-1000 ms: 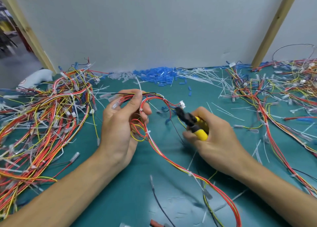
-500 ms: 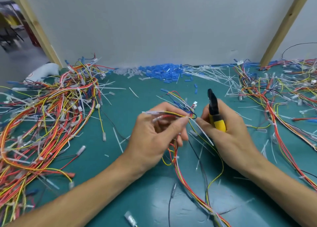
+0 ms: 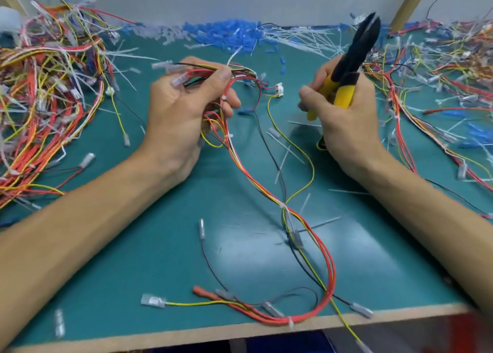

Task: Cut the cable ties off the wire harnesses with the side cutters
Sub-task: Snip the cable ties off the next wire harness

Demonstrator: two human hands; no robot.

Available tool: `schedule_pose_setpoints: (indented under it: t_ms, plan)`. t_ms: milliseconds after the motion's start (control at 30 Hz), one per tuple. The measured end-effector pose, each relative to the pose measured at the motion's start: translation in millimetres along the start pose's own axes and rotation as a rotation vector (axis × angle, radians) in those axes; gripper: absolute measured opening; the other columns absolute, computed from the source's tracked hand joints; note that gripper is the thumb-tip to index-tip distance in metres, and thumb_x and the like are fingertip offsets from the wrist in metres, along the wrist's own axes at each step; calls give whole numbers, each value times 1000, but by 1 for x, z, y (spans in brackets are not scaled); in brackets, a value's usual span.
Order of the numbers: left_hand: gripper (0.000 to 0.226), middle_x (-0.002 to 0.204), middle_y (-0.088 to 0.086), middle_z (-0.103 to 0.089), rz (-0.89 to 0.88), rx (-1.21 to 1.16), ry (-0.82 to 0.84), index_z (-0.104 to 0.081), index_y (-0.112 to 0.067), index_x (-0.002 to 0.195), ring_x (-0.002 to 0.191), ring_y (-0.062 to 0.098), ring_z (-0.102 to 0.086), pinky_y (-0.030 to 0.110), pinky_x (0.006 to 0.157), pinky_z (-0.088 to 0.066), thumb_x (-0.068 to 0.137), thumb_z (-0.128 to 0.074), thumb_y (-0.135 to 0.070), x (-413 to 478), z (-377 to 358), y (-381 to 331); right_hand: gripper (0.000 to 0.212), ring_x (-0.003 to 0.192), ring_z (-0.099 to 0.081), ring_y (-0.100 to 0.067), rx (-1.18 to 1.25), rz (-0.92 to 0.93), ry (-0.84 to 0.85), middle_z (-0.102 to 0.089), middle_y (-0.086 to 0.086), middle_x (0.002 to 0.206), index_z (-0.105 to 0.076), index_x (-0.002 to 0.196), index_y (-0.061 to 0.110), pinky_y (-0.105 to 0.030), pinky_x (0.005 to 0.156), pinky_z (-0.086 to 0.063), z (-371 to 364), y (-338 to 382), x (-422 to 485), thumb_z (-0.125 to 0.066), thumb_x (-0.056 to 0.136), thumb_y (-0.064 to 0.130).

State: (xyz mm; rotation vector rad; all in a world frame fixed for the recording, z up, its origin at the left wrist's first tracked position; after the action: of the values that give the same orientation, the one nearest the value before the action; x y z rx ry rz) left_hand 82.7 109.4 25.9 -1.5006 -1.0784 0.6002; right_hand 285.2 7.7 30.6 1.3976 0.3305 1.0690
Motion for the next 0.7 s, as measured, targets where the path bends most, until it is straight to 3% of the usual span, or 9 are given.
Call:
schedule_pose_setpoints:
  t_ms: [133, 300, 433, 600, 667, 700]
  plan:
    - [10, 72, 9, -67, 33, -25, -30, -66, -14, 89, 56, 12, -57, 23, 57, -43, 99, -66, -13, 1, 3, 0, 24, 78, -57, -37, -36, -46, 53, -56, -15, 85, -50, 83, 24, -60, 81, -53, -7, -2, 1, -69, 83, 9]
    - [11, 72, 5, -66, 86, -68, -89, -63, -14, 90, 59, 10, -56, 24, 56, -39, 100, -66, -16, 4, 10, 4, 23, 82, -60, -41, -150, -8, 108, -56, -8, 84, -52, 86, 24, -54, 78, -52, -11, -3, 1, -69, 86, 8]
    - [14, 73, 1, -65, 128, -89, -115, -62, -18, 86, 60, 7, -57, 25, 58, -38, 100, -66, -20, 7, 15, 7, 18, 74, -54, -20, -180, 21, 77, -56, 1, 81, -54, 90, 19, -46, 75, -52, -10, 1, 1, -70, 87, 12]
    - [13, 73, 3, -65, 91, -70, -87, -64, -18, 87, 59, 8, -56, 24, 55, -37, 100, -66, -19, 10, 13, 4, 23, 85, -60, -45, -100, 20, -12, -57, -10, 83, -50, 86, 26, -58, 81, -53, -4, 0, 5, -71, 89, 18]
    - [12, 72, 6, -66, 71, -55, -62, -66, -17, 88, 57, 9, -56, 23, 52, -37, 99, -66, -17, 7, 9, 2, 20, 83, -61, -38, -144, 18, 17, -61, -10, 83, -51, 90, 22, -53, 81, -53, -8, -5, 7, -70, 91, 15]
    - [12, 72, 7, -66, 55, -48, -43, -67, -17, 87, 56, 10, -56, 23, 52, -38, 99, -66, -16, 5, 6, 1, 19, 78, -60, -26, -169, 35, 36, -62, 0, 82, -51, 93, 20, -45, 79, -53, -10, -6, 7, -69, 93, 15]
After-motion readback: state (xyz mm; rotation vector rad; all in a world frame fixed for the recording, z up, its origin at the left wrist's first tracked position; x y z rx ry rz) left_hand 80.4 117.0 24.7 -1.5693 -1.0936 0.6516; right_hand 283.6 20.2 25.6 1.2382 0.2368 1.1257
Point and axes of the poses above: each hand's wrist, its own x-axis towards the middle knuckle, its own z-axis out of the back of the hand, y = z × x, the point moved 7 cm from there along x, towards the middle knuckle
